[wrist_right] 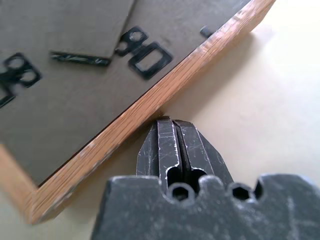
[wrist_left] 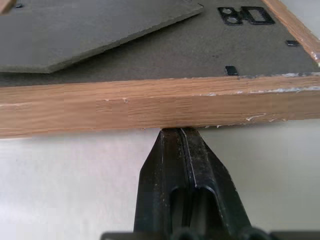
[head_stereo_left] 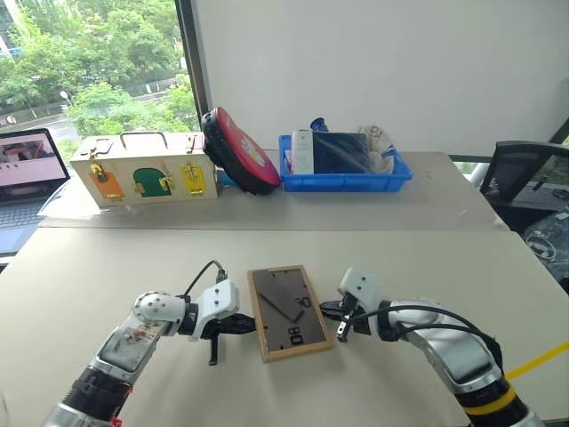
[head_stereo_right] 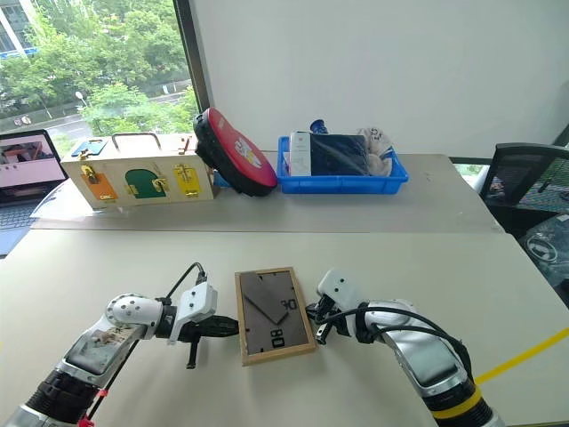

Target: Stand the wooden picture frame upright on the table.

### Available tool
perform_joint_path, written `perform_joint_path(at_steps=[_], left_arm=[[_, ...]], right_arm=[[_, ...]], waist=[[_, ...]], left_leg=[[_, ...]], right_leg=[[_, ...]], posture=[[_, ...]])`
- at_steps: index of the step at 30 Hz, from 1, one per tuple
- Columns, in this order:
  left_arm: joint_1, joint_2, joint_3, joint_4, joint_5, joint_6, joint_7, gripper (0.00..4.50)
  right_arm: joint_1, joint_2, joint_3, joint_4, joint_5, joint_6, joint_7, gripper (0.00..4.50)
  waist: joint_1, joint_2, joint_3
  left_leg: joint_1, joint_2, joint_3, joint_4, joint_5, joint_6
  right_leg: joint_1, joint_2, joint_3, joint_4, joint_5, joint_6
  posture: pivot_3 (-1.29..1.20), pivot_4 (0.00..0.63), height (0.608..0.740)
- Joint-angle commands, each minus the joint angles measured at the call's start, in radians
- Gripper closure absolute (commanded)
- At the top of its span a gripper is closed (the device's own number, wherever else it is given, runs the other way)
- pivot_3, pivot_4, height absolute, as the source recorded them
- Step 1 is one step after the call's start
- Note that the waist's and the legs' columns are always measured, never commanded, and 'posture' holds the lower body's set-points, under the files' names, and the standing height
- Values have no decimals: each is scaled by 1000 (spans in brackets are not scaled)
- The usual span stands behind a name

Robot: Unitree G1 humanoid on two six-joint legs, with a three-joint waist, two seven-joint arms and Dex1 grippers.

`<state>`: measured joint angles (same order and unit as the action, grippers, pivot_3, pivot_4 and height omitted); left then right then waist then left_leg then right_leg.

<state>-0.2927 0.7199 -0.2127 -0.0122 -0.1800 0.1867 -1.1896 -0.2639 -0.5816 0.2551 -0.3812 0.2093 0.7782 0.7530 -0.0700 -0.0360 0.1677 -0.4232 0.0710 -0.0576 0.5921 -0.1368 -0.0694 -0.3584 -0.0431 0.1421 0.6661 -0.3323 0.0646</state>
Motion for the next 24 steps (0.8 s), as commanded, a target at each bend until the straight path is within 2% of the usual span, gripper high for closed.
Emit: perform_joint_path(at_steps=[1, 4, 11, 24], left_arm=[[18, 60, -8, 109, 82, -28, 8, 4473], [6, 82, -22, 159, 106, -82, 11, 4473], [-13, 60, -23, 178, 85, -89, 21, 4473], [-55, -33, -42, 153, 81, -26, 63, 4473]], right_arm=[[35, -24, -7, -50, 23, 81, -8, 4500], [45, -30, -9, -85, 36, 112, -20, 4500], [62, -17, -2, -156, 69, 192, -62, 4500], [76, 76, -43, -176, 164, 328, -124, 4500]], waist=[[-1, 0, 0], [0, 1, 0], [0, 4, -2], [9, 5, -4]], left_leg=[[0, 0, 0, 0, 0, 0], [1, 0, 0, 0, 0, 0], [1, 0, 0, 0, 0, 0], [2, 0, 0, 1, 0, 0]], right_leg=[[0, 0, 0, 0, -1, 1], [1, 0, 0, -1, -1, 2], [1, 0, 0, -1, -1, 2], [3, 0, 0, -2, -2, 3]], posture=[[0, 150, 735], [0, 150, 735], [0, 150, 735], [0, 150, 735]])
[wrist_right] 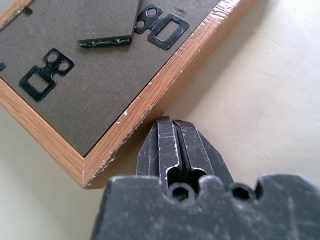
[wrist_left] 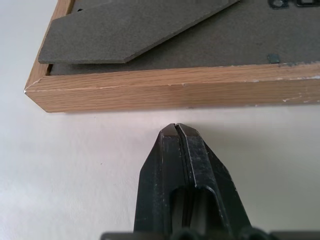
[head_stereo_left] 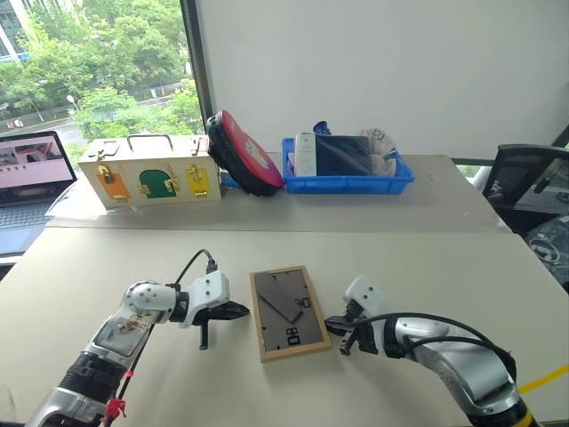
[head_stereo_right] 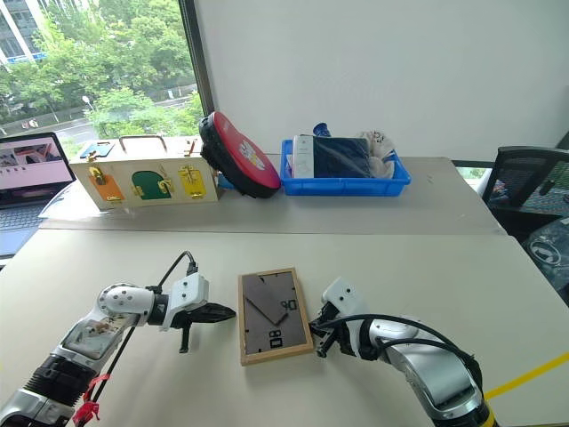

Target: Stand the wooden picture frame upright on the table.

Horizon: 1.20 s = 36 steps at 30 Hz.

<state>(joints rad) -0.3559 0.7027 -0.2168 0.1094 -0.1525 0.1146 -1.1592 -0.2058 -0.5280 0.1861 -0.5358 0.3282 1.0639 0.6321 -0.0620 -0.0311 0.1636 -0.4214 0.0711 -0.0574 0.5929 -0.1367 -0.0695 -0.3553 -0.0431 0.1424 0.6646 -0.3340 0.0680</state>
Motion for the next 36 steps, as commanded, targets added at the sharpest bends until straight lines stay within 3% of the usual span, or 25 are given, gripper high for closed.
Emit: perform_joint_path(at_steps=[1, 6, 12, 19, 23, 24, 26, 30, 36], left_arm=[[9, -18, -38, 29, 54, 48, 33, 4473], [13, -24, -38, 16, 57, 58, 35, 4473], [34, 15, -14, -2, 52, 77, 24, 4473], [93, 149, 124, 120, -15, 80, -11, 4473], [88, 143, 224, 92, -165, 260, -15, 4473], [84, 142, 245, 64, -204, 324, -12, 4077], [80, 153, 282, -17, -320, 535, -12, 3701], [118, 172, 317, -176, -482, 827, 8, 2194], [80, 43, 410, -289, -627, 1074, 216, 32]], right_arm=[[19, 31, 22, -22, 54, 50, -9, 4500], [26, 80, 1, -32, 100, 99, -30, 4500], [40, 3, 15, -22, 69, 64, -25, 4500], [64, -132, -263, 59, 182, 28, 84, 4500], [65, -198, -336, 82, 274, 30, 177, 4500], [61, -212, -349, 83, 308, 45, 205, 4500], [54, -252, -337, 70, 342, 30, 267, 4500], [-1, -270, -279, 75, 339, -11, 287, 4500], [-72, -239, -185, 136, 309, -69, 294, 4500]], waist=[[2, 0, 0], [4, 0, -1], [5, 0, -1], [-11, 0, -1], [-19, 2, 1], [-18, 2, 2], [-16, 2, 4], [-11, 0, 5], [6, -2, 7]], left_leg=[[0, 0, 0, 0, 0, 0], [0, 0, 0, 0, 0, 0], [0, 0, 0, 0, 0, 0], [-1, 0, 0, -3, 0, 0], [-1, 1, 1, -4, 0, 0], [-1, 1, 1, -4, 0, 0], [-4, 1, 0, -4, 0, 0], [-17, 1, 0, -2, 0, 0], [-18, 0, 0, -1, 0, 0]], right_leg=[[0, 0, 0, 0, 0, 0], [0, 0, 0, 0, 0, 0], [0, 0, 0, -1, 0, 0], [-2, 0, 0, -1, -1, -1], [-4, 0, 1, 0, -2, -2], [-5, 0, 0, 0, -2, -2], [-6, 0, 0, 0, -2, -1], [-17, 0, 0, 0, -1, 0], [-18, 0, -1, 0, 1, -4]], posture=[[0, 150, 735], [0, 150, 735], [0, 150, 735], [0, 150, 735], [0, 150, 735], [0, 150, 735], [0, 150, 735], [0, 150, 735], [0, 150, 735]])
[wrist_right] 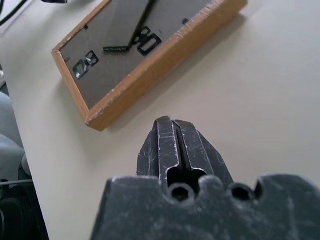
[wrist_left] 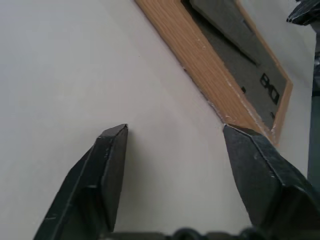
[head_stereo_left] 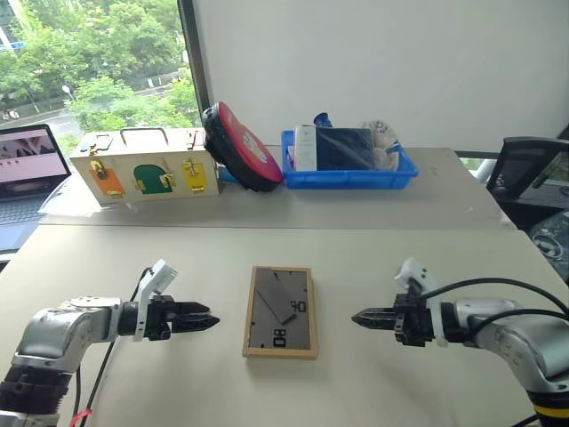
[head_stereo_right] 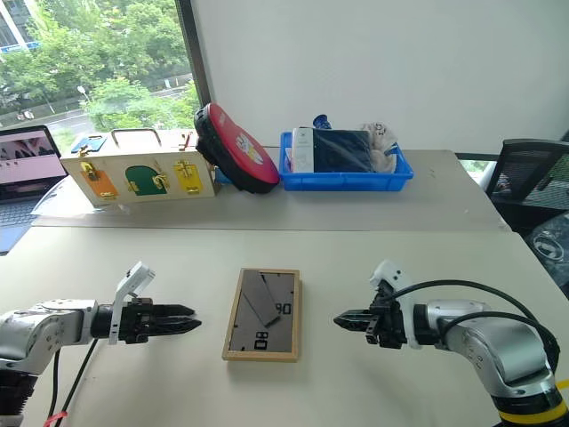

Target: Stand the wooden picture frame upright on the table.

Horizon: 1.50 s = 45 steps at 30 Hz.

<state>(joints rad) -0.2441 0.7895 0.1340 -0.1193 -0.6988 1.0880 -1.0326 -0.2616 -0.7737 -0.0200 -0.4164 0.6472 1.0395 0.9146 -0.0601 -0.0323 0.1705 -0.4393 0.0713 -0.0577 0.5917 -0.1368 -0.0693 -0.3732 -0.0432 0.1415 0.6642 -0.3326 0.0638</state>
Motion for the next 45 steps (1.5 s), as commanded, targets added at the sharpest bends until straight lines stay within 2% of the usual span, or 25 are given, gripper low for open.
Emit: perform_joint_path(at_steps=[1, 7, 12, 15, 23, 28, 32, 35, 39, 40, 45], left_arm=[[-44, -67, 74, -69, -101, 134, 120, 32], [-93, -175, 52, -104, -128, 269, 281, 32], [-62, -191, -101, -142, -90, 250, 304, 32], [-88, -243, -100, -134, -125, 292, 323, 32], [-114, -311, -107, -128, -160, 359, 345, 32], [-117, -320, -101, -123, -158, 373, 353, 32], [-115, -288, -82, -100, -157, 358, 338, 988], [-116, -261, -68, -81, -163, 343, 318, 2125], [-115, -216, -54, -62, -187, 309, 257, 3301], [-115, -205, -50, -62, -197, 298, 236, 3429], [-130, -175, -35, -45, -240, 282, 174, 3429]], right_arm=[[-20, 6, 35, 28, -18, -59, 15, 4500], [-34, 3, 117, 89, -76, -144, 47, 4500], [-71, 45, 192, 143, -125, -209, 61, 4500], [-99, 81, 225, 168, -153, -245, 58, 4500], [-142, 165, 254, 173, -181, -254, 32, 4500], [-136, 177, 237, 163, -188, -242, 17, 4500], [-130, 162, 223, 162, -191, -241, 15, 4500], [-130, 151, 211, 168, -193, -243, 15, 4500], [-141, 137, 193, 167, -189, -244, 18, 4500], [-147, 137, 183, 165, -189, -250, 14, 4500], [-177, 115, 110, 123, -139, -243, 36, 4500]], waist=[[9, -1, 1], [15, -2, 1], [15, -2, 1], [22, -1, 0], [27, -1, 0], [29, -1, 0], [24, -1, 0], [19, -1, 0], [16, -1, 0], [13, -1, 0], [10, -1, 1]], left_leg=[[0, 0, 0, 1, 0, 0], [-1, -1, 0, 1, 0, 0], [0, -1, 0, 1, 0, 0], [1, -2, 0, 2, 0, 0], [1, -2, -1, 3, 0, -1], [0, -2, -1, 3, 0, -1], [1, -2, -1, 3, 0, -1], [0, -2, -1, 3, 0, -1], [1, -2, -1, 3, 1, -1], [1, -2, -1, 3, 1, -1], [1, -2, -2, 3, 2, -3]], right_leg=[[0, 0, 0, 0, 0, 0], [0, 0, 0, 0, 1, 0], [1, 0, 0, 0, 2, -1], [2, -1, 0, 0, 2, -1], [3, -2, 0, 0, 2, 0], [3, -2, 0, 0, 3, 0], [3, -2, 0, 0, 3, 0], [3, -2, 0, 0, 3, 0], [3, -2, -1, 0, 3, 0], [3, -1, -1, 1, 3, 0], [3, -1, -1, 1, 3, 0]], posture=[[0, 150, 735], [0, 150, 735], [0, 150, 735], [0, 150, 735], [0, 150, 735], [0, 150, 735], [0, 150, 735], [0, 150, 735], [0, 150, 735], [0, 150, 735], [0, 150, 735]])
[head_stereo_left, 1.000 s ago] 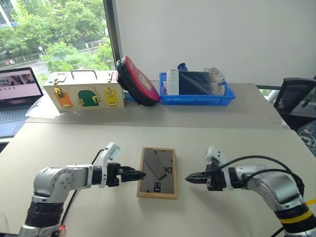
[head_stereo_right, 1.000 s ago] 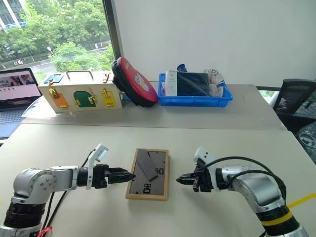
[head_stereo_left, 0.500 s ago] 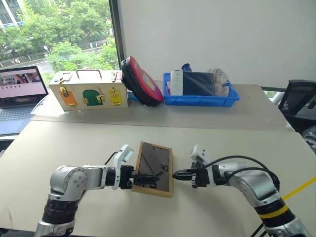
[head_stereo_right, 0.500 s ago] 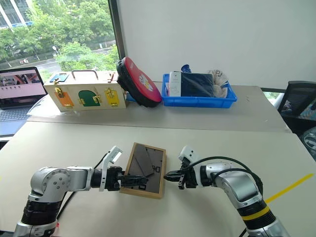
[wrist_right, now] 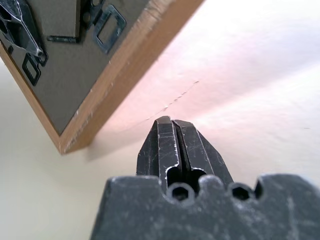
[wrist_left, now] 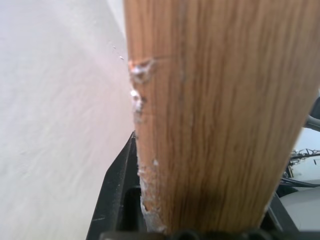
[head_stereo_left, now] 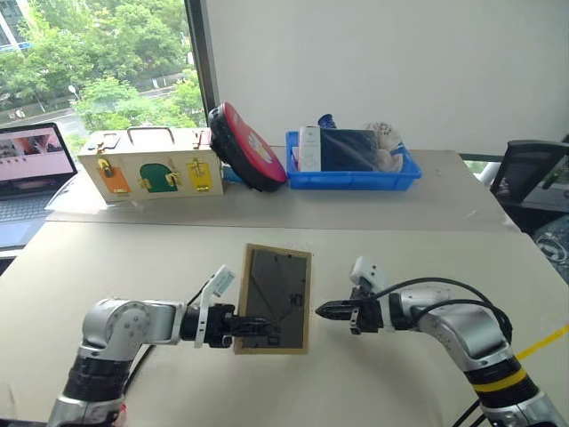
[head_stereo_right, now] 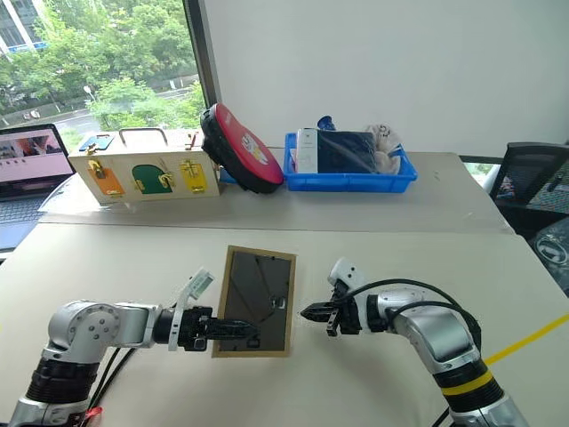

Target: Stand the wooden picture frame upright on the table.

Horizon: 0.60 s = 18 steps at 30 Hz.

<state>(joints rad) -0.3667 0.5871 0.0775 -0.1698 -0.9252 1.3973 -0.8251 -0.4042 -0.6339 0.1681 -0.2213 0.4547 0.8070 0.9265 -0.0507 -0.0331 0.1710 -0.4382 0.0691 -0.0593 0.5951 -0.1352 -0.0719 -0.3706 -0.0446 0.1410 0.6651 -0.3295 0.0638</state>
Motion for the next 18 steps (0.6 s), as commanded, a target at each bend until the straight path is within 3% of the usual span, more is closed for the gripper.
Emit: perform_joint_path(at_steps=[1, 5, 10, 13, 18], left_arm=[[-14, 28, 27, 13, -21, -25, -38, 3429], [-48, 4, 60, 47, -62, 2, -33, 3429], [-118, -92, 140, 130, -150, 118, 28, 3429], [-133, -144, 151, 126, -195, 178, 46, 3441], [-138, -175, 144, 102, -227, 216, 68, 3441]], right_arm=[[-47, -46, -118, -93, 95, 20, 42, 4500], [-89, -109, -237, -160, 280, 147, 94, 4500], [-177, -86, -231, -196, 387, 245, 43, 4500], [-219, -54, -175, -187, 371, 243, 20, 3822], [-274, -16, -93, -116, 284, 181, 2, 2148]], waist=[[3, 0, 0], [8, 0, 1], [8, 0, 1], [6, 0, 1], [5, 0, 1]], left_leg=[[0, 0, 0, 0, 0, 0], [-2, 0, 0, -1, 0, 0], [-2, 0, -1, -1, 0, 0], [-2, 0, -1, 0, 0, 0], [-2, 0, -1, -1, 0, 0]], right_leg=[[0, 0, 0, 0, 0, 0], [-1, 0, 0, -1, 0, 0], [-1, 0, -1, -1, 0, 0], [-1, 0, -1, 0, 0, 0], [-1, 0, -1, 0, 0, 0]], posture=[[0, 150, 735], [0, 150, 735], [0, 150, 735], [0, 150, 735], [0, 150, 735]])
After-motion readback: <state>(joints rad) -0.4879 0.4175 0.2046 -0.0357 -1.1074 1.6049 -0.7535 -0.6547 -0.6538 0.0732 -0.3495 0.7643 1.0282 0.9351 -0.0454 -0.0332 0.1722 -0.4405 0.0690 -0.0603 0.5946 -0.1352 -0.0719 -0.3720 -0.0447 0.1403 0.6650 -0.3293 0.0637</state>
